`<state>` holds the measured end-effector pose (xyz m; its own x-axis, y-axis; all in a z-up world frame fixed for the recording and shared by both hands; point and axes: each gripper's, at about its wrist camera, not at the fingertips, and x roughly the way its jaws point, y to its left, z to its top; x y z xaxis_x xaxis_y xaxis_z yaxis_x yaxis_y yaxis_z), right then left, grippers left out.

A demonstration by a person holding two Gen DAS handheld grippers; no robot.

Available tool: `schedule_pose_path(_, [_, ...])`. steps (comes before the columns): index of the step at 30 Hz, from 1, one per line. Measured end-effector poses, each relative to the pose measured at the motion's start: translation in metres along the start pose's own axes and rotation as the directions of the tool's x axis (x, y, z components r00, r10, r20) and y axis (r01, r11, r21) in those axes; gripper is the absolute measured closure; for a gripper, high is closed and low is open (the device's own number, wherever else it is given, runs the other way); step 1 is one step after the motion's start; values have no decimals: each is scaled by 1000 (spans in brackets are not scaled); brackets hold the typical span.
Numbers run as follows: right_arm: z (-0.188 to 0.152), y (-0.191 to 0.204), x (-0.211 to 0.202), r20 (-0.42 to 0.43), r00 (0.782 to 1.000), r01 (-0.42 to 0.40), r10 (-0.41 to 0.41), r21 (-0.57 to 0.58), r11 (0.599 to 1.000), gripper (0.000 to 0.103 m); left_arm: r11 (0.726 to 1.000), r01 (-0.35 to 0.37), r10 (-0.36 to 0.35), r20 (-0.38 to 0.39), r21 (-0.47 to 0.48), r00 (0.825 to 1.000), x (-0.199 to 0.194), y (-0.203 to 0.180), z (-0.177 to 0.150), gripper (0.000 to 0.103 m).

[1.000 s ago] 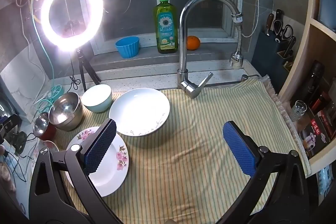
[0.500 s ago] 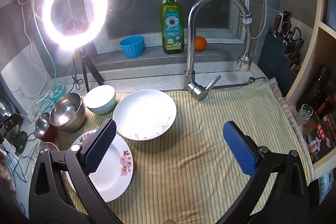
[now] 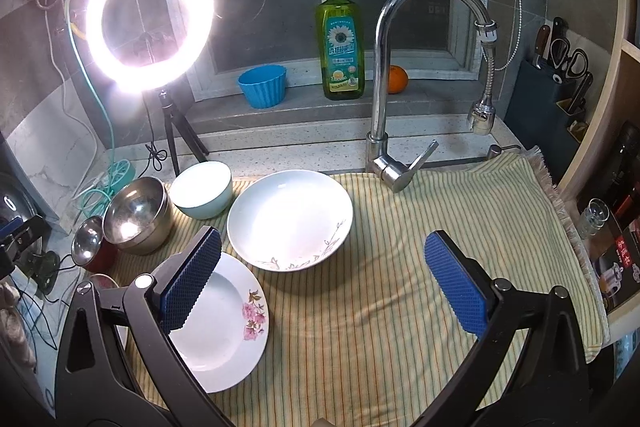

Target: Organize plates and bowls

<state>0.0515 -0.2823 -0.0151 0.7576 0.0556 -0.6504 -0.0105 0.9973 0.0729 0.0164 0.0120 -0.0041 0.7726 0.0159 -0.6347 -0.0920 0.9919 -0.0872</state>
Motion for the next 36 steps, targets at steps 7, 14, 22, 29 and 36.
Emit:
schedule_pose_path(7, [0, 3, -2, -1, 1000, -3, 3, -15, 1000, 0, 1000, 2, -2, 0, 1, 1000, -1, 2, 1, 1])
schedule_pose_path(14, [1, 3, -3, -5, 1000, 1, -1, -14, 1000, 0, 1000, 16, -16, -6, 9, 1000, 0, -2, 0, 1])
schedule_pose_path(22, [-2, 5, -5, -2, 1000, -6, 6, -19, 1000, 0, 1000, 20, -20, -6, 15, 1000, 0, -5, 1, 1])
schedule_pose_path(29, [-2, 6, -5, -3, 1000, -4, 4, -19, 1000, 0, 999, 28, -27, -12, 18, 1000, 1, -6, 1, 1])
schedule_pose_path(36, [-3, 5, -5, -5, 1000, -5, 5, -17, 1000, 0, 999, 35, -35, -18, 22, 999, 2, -7, 1, 1])
